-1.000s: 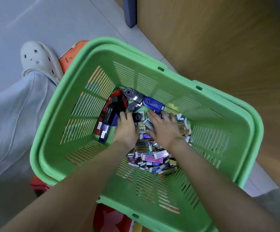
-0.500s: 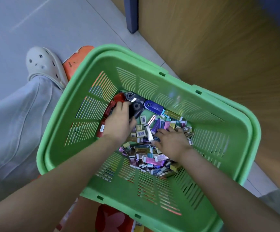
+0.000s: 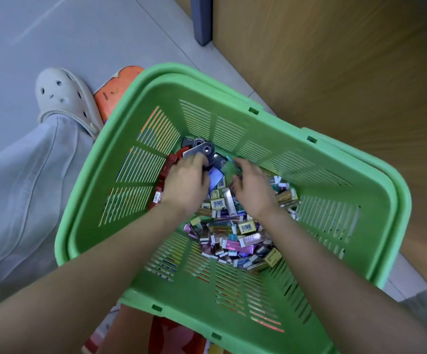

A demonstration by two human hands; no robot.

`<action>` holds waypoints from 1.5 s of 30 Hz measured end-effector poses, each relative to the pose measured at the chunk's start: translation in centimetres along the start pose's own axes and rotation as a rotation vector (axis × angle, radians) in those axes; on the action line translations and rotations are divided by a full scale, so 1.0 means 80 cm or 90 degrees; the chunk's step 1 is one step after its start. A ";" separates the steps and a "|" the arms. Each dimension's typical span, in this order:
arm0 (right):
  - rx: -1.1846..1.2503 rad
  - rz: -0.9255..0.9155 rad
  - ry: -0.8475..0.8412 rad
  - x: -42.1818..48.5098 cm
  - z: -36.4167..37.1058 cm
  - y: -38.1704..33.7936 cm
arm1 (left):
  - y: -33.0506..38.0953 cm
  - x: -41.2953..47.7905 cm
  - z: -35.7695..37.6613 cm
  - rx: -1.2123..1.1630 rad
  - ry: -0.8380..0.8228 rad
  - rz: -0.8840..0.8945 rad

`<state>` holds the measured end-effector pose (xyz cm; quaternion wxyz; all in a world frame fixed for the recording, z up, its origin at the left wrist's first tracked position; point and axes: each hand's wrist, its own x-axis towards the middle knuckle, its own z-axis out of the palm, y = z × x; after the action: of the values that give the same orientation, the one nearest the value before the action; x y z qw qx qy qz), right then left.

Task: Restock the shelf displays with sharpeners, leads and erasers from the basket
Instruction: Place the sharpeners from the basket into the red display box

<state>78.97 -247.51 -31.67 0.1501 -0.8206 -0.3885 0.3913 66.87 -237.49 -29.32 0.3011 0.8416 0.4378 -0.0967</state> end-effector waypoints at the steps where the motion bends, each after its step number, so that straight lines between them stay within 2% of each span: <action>1: -0.045 0.011 0.029 0.000 -0.001 0.004 | 0.002 -0.007 0.008 -0.055 -0.063 -0.040; 4: -0.171 0.047 -0.031 -0.004 -0.001 0.023 | 0.006 -0.018 0.032 -0.117 -0.180 -0.109; 7: -0.296 0.034 -0.086 -0.006 -0.001 0.033 | 0.014 -0.014 0.043 -0.154 -0.185 -0.138; 9: -0.303 0.046 -0.096 -0.003 -0.005 0.035 | 0.019 -0.013 0.050 -0.183 -0.180 -0.141; 12: -0.288 0.049 -0.131 0.000 -0.010 0.036 | 0.022 -0.018 0.061 -0.120 -0.213 -0.081; 15: -0.292 0.032 -0.163 -0.008 -0.008 0.035 | 0.017 -0.018 0.064 -0.085 -0.223 -0.090; 19: -0.279 0.023 -0.171 -0.019 -0.010 0.034 | 0.008 -0.018 0.057 -0.133 -0.251 -0.089; 21: -0.267 0.012 -0.154 -0.018 -0.013 0.032 | 0.010 -0.023 0.045 -0.145 -0.210 -0.050; 24: -0.192 -0.015 -0.057 -0.015 -0.011 0.030 | 0.013 -0.025 0.012 -0.207 -0.062 -0.004; 27: -0.098 -0.036 -0.062 -0.006 -0.003 0.022 | -0.001 -0.003 -0.022 -0.222 0.054 0.003; 30: -0.089 -0.023 -0.094 0.007 0.006 0.019 | -0.016 0.027 -0.039 -0.181 0.057 -0.014; 33: -0.138 -0.027 -0.082 0.015 0.013 0.026 | -0.019 0.040 -0.041 -0.131 0.032 -0.027; 36: -0.134 -0.022 -0.049 0.021 0.013 0.030 | -0.014 0.033 -0.042 -0.036 0.083 0.041; 38: -0.136 -0.007 -0.030 0.025 0.015 0.027 | -0.010 0.020 -0.036 -0.034 0.097 0.063; 40: -0.172 0.007 -0.006 0.028 0.023 0.022 | -0.004 -0.002 -0.025 -0.163 0.010 -0.041; 42: -0.185 0.036 0.026 0.030 0.031 0.020 | -0.001 -0.020 -0.006 -0.272 -0.146 -0.208; 43: -0.158 0.055 0.046 0.032 0.032 0.019 | -0.002 -0.027 0.004 -0.287 -0.218 -0.251; 45: -0.068 0.089 0.067 0.035 0.028 0.018 | -0.004 -0.032 0.019 -0.300 -0.303 -0.268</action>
<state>79.15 -246.43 -35.38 0.0988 -0.8718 -0.3422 0.3364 65.25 -239.96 -29.59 0.5529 0.5954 0.5286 -0.2456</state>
